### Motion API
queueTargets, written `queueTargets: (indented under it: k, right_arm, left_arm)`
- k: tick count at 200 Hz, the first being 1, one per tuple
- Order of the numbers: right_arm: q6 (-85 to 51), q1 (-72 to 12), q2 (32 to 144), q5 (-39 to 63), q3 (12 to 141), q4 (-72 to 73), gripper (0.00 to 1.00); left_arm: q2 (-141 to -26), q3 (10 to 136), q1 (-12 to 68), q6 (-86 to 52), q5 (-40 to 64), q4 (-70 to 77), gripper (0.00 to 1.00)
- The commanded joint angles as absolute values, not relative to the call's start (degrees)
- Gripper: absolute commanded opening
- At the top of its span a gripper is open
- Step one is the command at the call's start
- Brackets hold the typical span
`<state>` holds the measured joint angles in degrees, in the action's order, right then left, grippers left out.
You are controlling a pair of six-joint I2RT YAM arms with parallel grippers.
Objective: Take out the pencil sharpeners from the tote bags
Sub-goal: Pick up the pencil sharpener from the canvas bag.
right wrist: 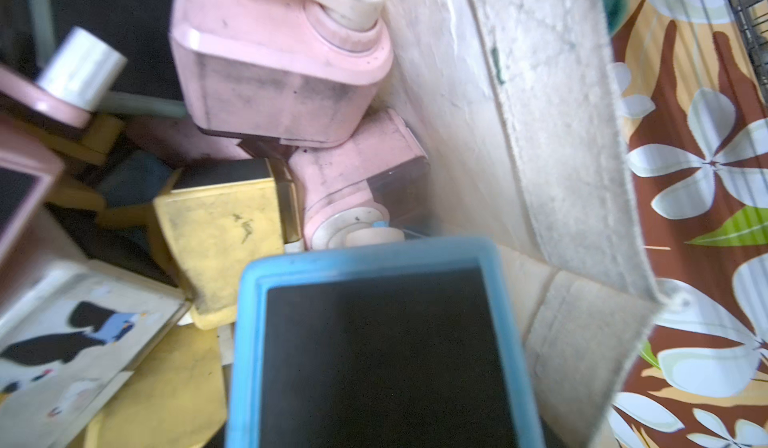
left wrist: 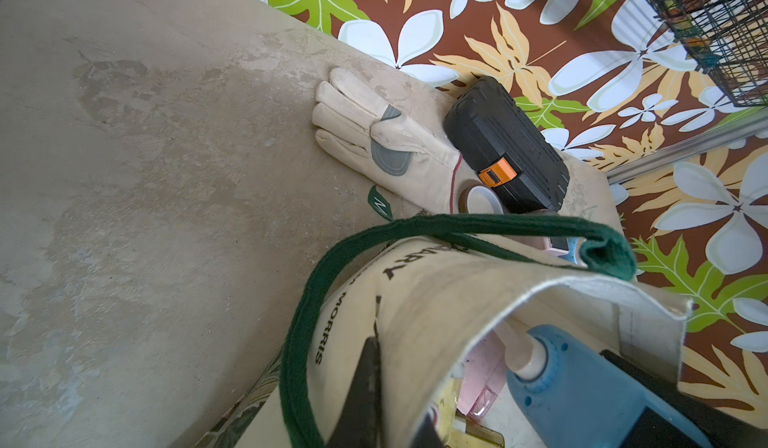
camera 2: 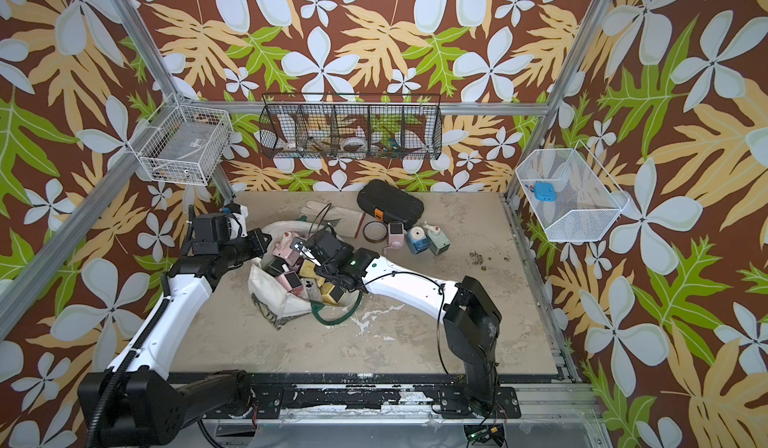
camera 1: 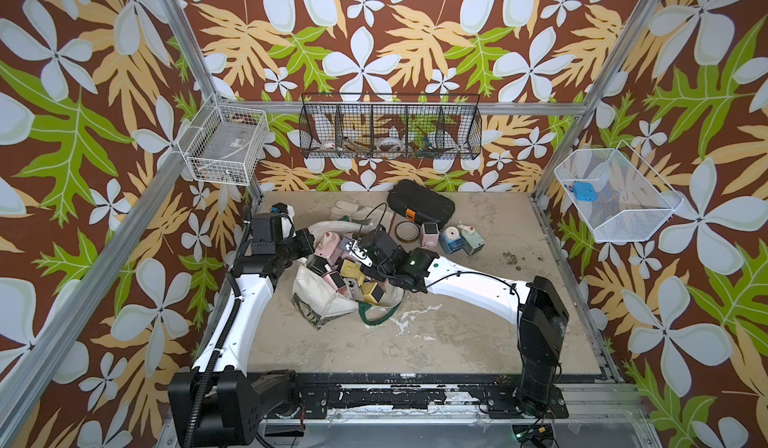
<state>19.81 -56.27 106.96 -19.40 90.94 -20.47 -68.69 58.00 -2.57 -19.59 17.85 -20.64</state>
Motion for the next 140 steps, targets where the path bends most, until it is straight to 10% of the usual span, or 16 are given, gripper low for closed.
queueTargets:
  k: [1, 140]
  right_arm:
    - [16.09, -55.83, 104.61, -12.84, 89.85, -17.6, 0.39]
    - [-1.92, -42.88, 82.09, 3.55, 76.87, -10.49, 0.33]
  left_arm:
    - [-68.03, 58.36, -2.64, -19.89, 18.19, -17.03, 0.0]
    - [-68.16, 58.27, -2.64, -19.87, 18.26, -17.03, 0.0]
